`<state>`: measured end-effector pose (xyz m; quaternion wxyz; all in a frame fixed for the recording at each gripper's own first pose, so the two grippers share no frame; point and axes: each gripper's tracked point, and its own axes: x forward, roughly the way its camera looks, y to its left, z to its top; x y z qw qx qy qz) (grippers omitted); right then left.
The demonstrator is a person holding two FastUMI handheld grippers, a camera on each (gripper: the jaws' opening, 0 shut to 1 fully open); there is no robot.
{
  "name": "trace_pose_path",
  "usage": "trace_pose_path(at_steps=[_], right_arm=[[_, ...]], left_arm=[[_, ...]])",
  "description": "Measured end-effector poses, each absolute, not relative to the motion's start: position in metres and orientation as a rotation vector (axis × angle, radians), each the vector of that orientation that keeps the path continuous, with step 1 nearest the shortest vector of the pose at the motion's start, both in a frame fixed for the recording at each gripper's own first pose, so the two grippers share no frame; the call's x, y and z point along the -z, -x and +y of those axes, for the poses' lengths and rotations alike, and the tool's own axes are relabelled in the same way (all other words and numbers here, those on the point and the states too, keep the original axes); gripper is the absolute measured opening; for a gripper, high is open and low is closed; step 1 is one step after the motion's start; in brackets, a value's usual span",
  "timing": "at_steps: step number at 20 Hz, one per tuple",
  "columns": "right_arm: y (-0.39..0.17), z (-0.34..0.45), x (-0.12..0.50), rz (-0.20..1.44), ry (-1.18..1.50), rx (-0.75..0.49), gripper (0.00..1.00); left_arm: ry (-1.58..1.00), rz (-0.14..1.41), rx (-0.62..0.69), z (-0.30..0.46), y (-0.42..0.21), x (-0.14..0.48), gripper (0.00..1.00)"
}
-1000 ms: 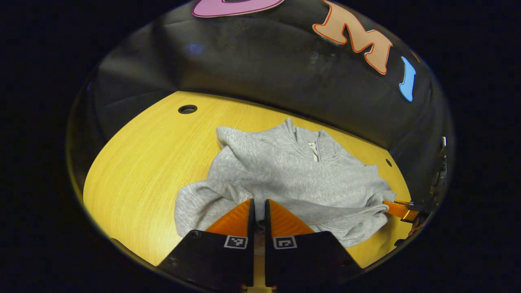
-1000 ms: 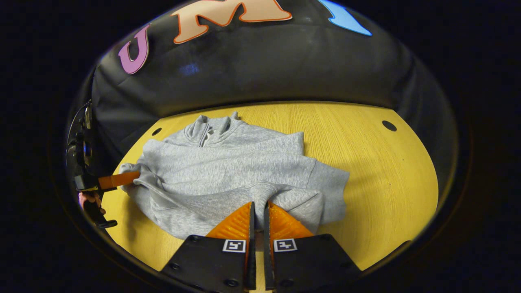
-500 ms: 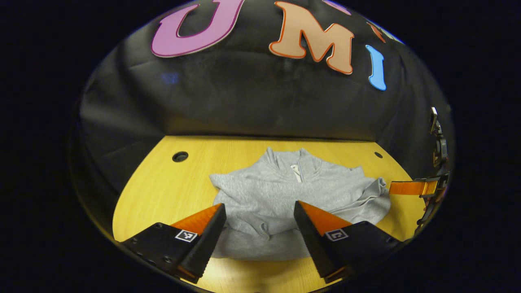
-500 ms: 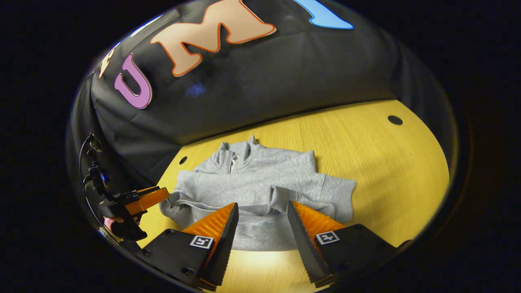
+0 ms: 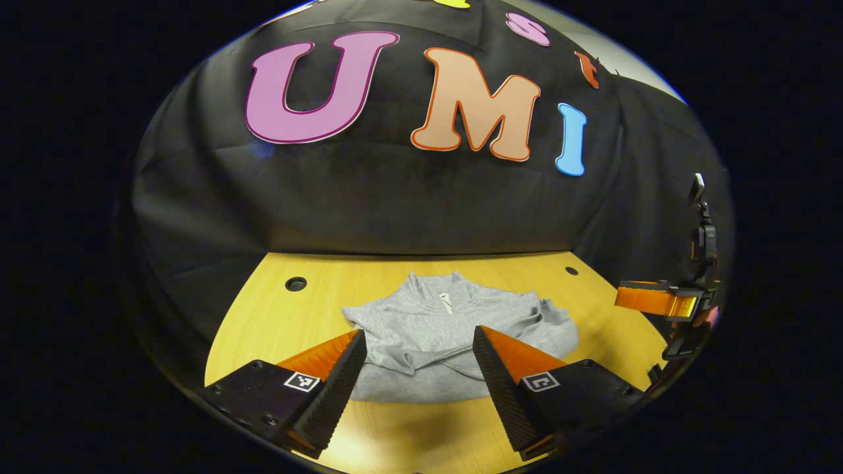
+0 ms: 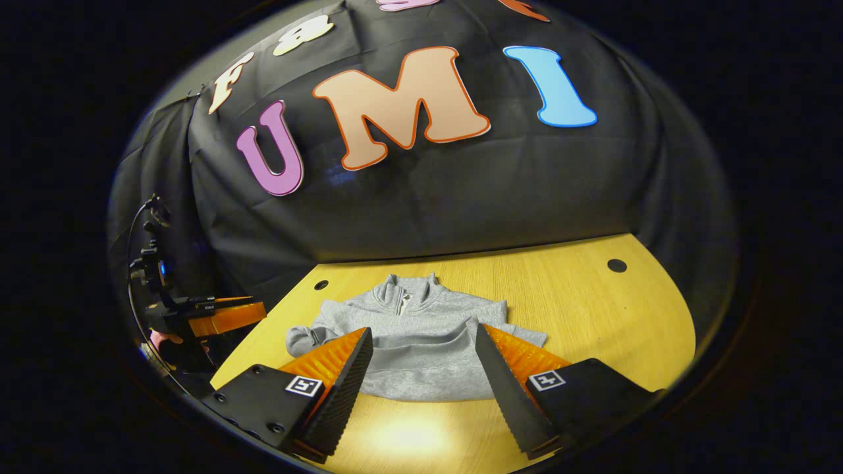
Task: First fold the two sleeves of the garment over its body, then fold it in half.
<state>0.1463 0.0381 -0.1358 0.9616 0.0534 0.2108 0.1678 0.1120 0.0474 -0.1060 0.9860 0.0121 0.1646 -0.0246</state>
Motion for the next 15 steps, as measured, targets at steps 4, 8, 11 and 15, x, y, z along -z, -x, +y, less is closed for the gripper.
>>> trace_pose_path(at_steps=[4,8,11,15], right_arm=[[-0.105,0.058,0.132,0.420,-0.082,-0.369,0.98],[-0.067,0.087,0.143,0.445,-0.137,-0.381,0.94],[-0.048,0.098,0.148,0.460,-0.157,-0.362,0.98],[-0.029,0.102,0.151,0.474,-0.176,-0.310,0.94]], left_arm=[[-0.014,0.333,0.049,0.041,-0.079,0.105,0.96],[-0.062,0.371,0.056,0.034,-0.049,0.123,0.94],[-0.083,0.422,0.086,0.028,-0.025,0.143,0.95],[-0.073,0.445,0.116,0.032,-0.012,0.149,0.94]])
